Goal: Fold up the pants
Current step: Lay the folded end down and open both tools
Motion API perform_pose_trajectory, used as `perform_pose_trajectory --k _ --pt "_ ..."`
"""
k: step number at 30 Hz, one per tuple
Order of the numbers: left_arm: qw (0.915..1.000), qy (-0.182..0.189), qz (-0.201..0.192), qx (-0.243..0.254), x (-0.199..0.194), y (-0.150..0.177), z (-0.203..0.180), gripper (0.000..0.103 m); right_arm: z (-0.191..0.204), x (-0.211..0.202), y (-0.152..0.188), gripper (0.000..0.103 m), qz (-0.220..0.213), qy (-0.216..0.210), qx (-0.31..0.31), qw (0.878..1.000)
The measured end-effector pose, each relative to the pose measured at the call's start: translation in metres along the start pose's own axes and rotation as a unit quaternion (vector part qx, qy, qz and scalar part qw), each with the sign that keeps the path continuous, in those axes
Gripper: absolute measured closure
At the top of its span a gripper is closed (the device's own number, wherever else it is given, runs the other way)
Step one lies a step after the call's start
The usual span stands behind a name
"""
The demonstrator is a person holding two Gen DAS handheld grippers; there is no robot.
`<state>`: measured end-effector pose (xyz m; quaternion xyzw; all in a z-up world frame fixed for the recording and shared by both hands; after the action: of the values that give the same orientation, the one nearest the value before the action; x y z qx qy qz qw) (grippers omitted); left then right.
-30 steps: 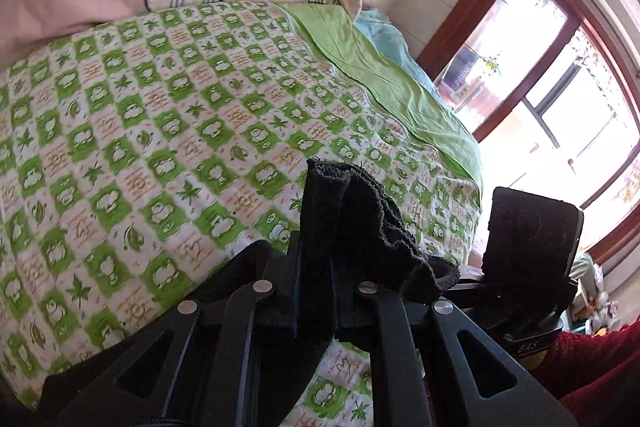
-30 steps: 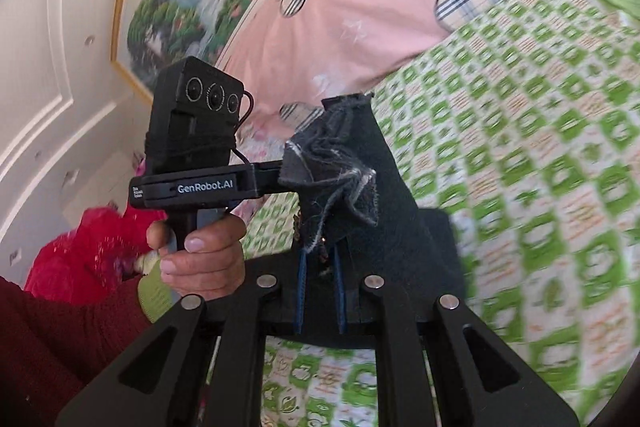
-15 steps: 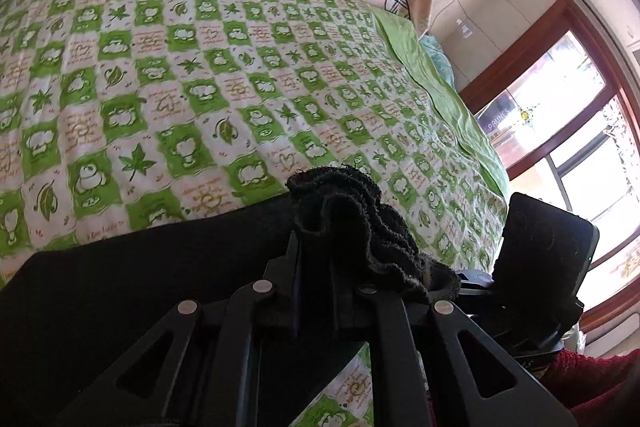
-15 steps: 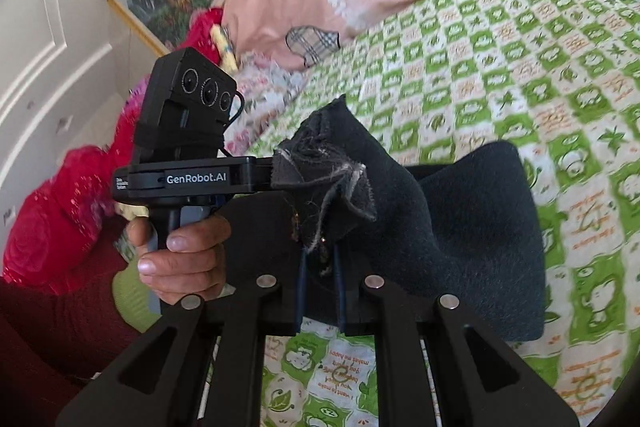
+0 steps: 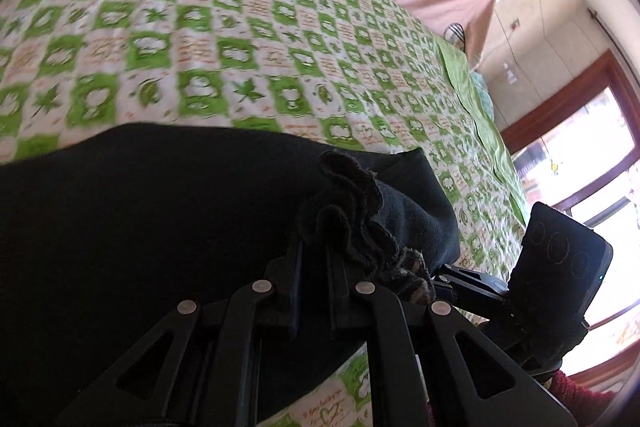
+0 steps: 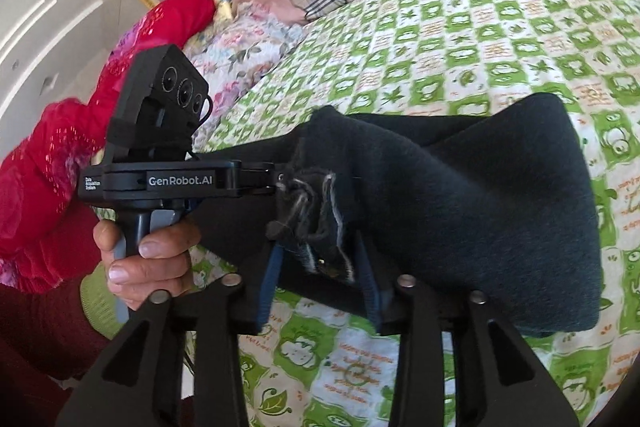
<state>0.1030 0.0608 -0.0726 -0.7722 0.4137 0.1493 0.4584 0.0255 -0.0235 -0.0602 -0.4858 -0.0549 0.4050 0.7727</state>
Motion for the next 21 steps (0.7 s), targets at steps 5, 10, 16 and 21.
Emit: perform_pose_trajectory --k 5,10,16,21 --pt "0.9982 -0.003 -0.027 -0.053 -0.033 0.005 0.018 0.079 0.017 0.003 0.003 0.059 0.015 -0.022 -0.012 1.000" --pt "0.9946 -0.041 -0.063 -0.072 -0.066 0.011 0.034 0.060 0.038 -0.002 0.000 0.059 0.017 -0.050 -0.028 0.998" --pt "0.9871 -0.078 -0.096 -0.102 -0.102 0.025 0.052 0.055 0.060 -0.005 -0.019 0.059 0.000 -0.077 -0.036 0.996" --pt "0.9775 -0.110 -0.122 -0.132 -0.131 0.037 0.069 0.052 0.073 0.004 -0.029 0.059 0.001 -0.089 -0.047 0.995"
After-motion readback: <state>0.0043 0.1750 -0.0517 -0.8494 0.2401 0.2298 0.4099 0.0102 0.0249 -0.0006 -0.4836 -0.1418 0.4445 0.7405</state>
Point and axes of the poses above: each gripper's, at about its wrist camera, not at the fingertips, and x roughly the way its jaws point, z to its left, y to its underside, the point moved 8 cm from there along x, roughly the way its jaws point, and after that the axes turned 12 degrees about -z, right-handed, at the moved point
